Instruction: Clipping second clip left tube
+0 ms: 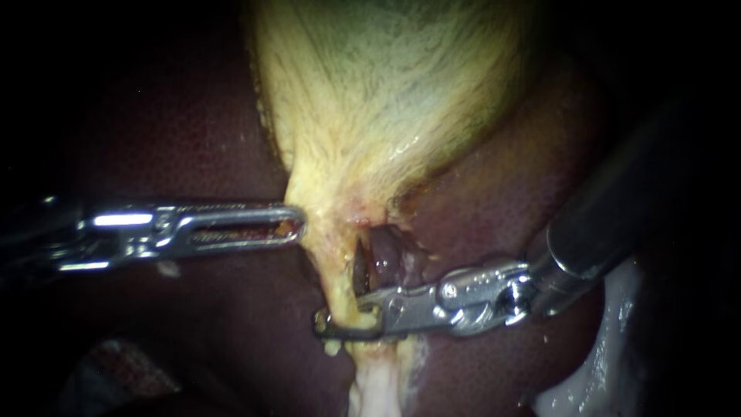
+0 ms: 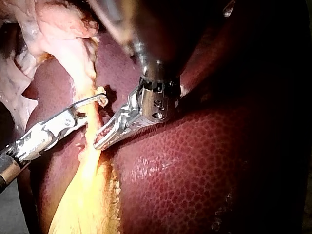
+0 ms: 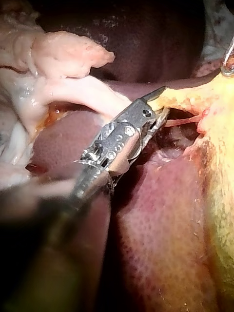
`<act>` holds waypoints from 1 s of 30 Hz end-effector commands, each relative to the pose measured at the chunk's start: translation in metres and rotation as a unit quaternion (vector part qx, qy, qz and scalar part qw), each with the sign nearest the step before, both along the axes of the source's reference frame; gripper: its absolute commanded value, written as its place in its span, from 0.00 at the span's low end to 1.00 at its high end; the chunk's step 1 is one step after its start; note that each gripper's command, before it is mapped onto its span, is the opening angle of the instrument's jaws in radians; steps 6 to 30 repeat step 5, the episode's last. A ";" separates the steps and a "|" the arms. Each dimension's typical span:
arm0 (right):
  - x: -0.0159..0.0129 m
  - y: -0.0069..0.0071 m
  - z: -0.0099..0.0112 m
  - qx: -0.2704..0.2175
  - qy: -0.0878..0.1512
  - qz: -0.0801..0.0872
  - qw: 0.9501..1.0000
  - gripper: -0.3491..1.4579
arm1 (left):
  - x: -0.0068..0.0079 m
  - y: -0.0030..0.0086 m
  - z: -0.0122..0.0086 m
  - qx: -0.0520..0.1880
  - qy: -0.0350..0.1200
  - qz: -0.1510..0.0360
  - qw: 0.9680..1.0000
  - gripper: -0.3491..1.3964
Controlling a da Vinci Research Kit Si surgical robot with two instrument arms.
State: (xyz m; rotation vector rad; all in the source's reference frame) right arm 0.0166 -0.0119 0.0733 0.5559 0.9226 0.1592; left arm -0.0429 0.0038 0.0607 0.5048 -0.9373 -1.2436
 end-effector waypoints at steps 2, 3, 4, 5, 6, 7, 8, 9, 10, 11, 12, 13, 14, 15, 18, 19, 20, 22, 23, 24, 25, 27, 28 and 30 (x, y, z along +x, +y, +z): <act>0.0000 0.0000 0.0001 0.001 0.000 -0.002 1.000 0.00 | -0.0001 0.0000 0.0000 0.000 0.001 -0.001 1.000 0.00; -0.0001 0.0000 0.0000 0.001 0.000 -0.002 1.000 0.00 | -0.0001 0.0000 0.0000 0.001 0.000 0.000 1.000 0.00; -0.0001 0.0000 0.0001 0.001 0.000 -0.002 1.000 0.00 | -0.0001 0.0000 0.0001 0.001 0.000 0.000 1.000 0.00; -0.0001 -0.0001 0.0001 0.001 0.000 -0.002 1.000 0.00 | -0.0001 0.0000 0.0001 0.001 0.000 0.000 1.000 0.00; -0.0001 -0.0001 0.0001 0.001 0.000 -0.002 1.000 0.00 | -0.0001 0.0000 0.0001 0.001 0.000 0.000 1.000 0.00; -0.0001 -0.0001 0.0001 0.001 0.000 -0.002 1.000 0.00 | -0.0001 0.0000 0.0001 0.001 0.000 0.000 1.000 0.00; -0.0001 -0.0001 0.0001 0.001 0.000 -0.002 1.000 0.00 | -0.0001 0.0000 0.0001 0.001 0.000 0.000 1.000 0.00; -0.0001 -0.0001 0.0001 0.001 0.000 -0.002 1.000 0.00 | -0.0001 0.0000 0.0001 0.001 0.000 0.000 1.000 0.00; -0.0001 -0.0001 0.0001 0.001 0.000 -0.002 1.000 0.00 | -0.0001 0.0000 0.0001 0.001 0.000 0.000 1.000 0.00; -0.0001 -0.0001 0.0001 0.001 0.000 -0.002 1.000 0.00 | -0.0001 0.0000 0.0001 0.001 0.000 0.000 1.000 0.00; -0.0001 -0.0001 0.0001 0.001 0.000 -0.002 1.000 0.00 | -0.0001 0.0000 0.0001 0.001 0.000 0.000 1.000 0.00; -0.0001 -0.0001 0.0001 0.001 0.000 -0.002 1.000 0.00 | -0.0001 0.0000 0.0001 0.001 0.000 0.000 1.000 0.00; -0.0001 -0.0001 0.0001 0.001 0.000 -0.002 1.000 0.00 | -0.0001 0.0000 0.0001 0.001 0.000 0.000 1.000 0.00; -0.0001 -0.0001 0.0001 0.001 0.000 -0.002 1.000 0.00 | -0.0001 0.0000 0.0001 0.001 0.000 0.000 1.000 0.00; -0.0001 -0.0001 0.0001 0.001 0.000 -0.002 1.000 0.00 | -0.0001 0.0000 0.0001 0.001 0.000 0.000 1.000 0.00; -0.0001 -0.0001 0.0001 0.001 0.000 -0.002 1.000 0.00 | -0.0001 0.0000 0.0001 0.001 0.000 0.000 1.000 0.00; -0.0001 -0.0001 0.0001 0.001 0.000 -0.002 1.000 0.00 | -0.0001 0.0000 0.0001 0.001 0.000 0.000 1.000 0.00; -0.0001 -0.0001 0.0001 0.001 0.000 -0.002 1.000 0.00 | -0.0001 0.0000 0.0001 0.001 0.000 0.000 1.000 0.00; -0.0001 -0.0001 0.0001 0.001 0.000 -0.002 1.000 0.00 | -0.0001 0.0000 0.0001 0.001 0.000 0.000 1.000 0.00; -0.0001 -0.0001 0.0001 0.001 0.000 -0.002 1.000 0.00 | -0.0001 0.0000 0.0001 0.001 0.000 0.000 1.000 0.00; -0.0001 -0.0001 0.0001 0.001 0.000 -0.002 1.000 0.00 | -0.0001 0.0000 0.0001 0.001 0.000 0.000 1.000 0.00; -0.0001 -0.0001 0.0001 0.001 0.000 -0.002 1.000 0.00 | -0.0001 0.0000 0.0001 0.001 0.000 0.000 1.000 0.00; -0.0001 -0.0001 0.0001 0.001 0.000 -0.002 1.000 0.00 | -0.0001 0.0000 0.0001 0.001 0.000 0.000 1.000 0.00; -0.0001 -0.0001 0.0001 0.001 0.000 -0.002 1.000 0.00 | -0.0001 0.0000 0.0001 0.001 0.000 0.000 1.000 0.00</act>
